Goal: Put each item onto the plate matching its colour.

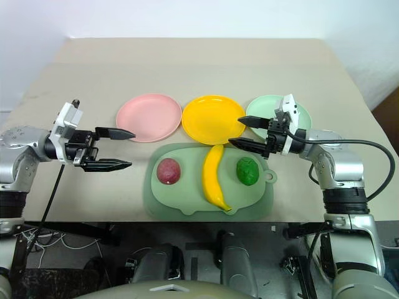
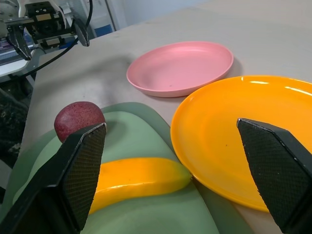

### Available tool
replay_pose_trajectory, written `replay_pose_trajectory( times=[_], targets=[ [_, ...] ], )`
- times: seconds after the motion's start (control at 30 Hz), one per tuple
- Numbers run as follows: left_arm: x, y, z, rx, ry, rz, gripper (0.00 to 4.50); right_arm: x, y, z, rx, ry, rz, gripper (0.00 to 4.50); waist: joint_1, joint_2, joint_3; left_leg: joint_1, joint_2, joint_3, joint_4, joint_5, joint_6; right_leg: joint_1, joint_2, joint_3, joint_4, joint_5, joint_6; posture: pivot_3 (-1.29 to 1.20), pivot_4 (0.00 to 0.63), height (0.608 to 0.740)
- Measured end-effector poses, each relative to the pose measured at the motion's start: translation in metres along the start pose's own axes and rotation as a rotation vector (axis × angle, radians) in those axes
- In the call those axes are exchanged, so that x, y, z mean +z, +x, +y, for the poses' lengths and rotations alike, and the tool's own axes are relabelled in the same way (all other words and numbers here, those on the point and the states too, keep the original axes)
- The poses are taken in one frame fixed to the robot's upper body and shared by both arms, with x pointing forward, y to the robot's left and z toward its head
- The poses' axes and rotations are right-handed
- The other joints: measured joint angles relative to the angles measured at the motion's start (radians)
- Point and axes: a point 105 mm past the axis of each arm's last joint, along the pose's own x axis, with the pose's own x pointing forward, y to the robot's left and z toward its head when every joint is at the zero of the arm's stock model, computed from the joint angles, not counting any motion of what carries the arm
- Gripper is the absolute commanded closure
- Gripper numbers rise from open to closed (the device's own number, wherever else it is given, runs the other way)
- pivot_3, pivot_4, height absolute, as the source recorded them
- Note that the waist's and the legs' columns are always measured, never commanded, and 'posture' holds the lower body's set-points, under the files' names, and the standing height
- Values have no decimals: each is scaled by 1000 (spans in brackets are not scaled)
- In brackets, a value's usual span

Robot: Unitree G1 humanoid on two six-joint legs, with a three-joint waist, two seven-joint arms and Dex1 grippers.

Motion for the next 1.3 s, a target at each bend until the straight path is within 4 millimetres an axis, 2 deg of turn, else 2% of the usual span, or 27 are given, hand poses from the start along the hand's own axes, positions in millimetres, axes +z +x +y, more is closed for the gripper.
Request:
replay_pose_trajectory(
  times=[0.67,0.83,1.07,1.23,1.3],
  targets=[
    [8,4,5,-6,26,-15,35,9,3,-6,-50,-44,-15,0,0,0,0,0,0,0,0,0,0,0,0,0,0,0,0,0,150,704],
    [3,6,6,-12,22,-16,35,10,2,-8,-55,-46,-22,0,-1,0,0,0,0,0,0,0,0,0,0,0,0,0,0,0,150,704],
    [4,7,6,-23,28,-16,35,1,-2,-4,-33,-17,-15,0,-1,0,0,0,0,0,0,0,0,0,0,0,0,0,0,0,150,704],
    [-2,4,-1,-56,7,-14,35,3,-7,-5,-28,-25,-12,0,-1,0,0,0,0,0,0,0,0,0,0,0,0,0,0,0,150,704],
    [-4,0,-5,-63,-9,-11,35,1,-15,-8,-34,-24,13,0,-2,0,0,0,0,0,0,0,0,0,0,0,0,0,0,0,150,704]
  ],
)
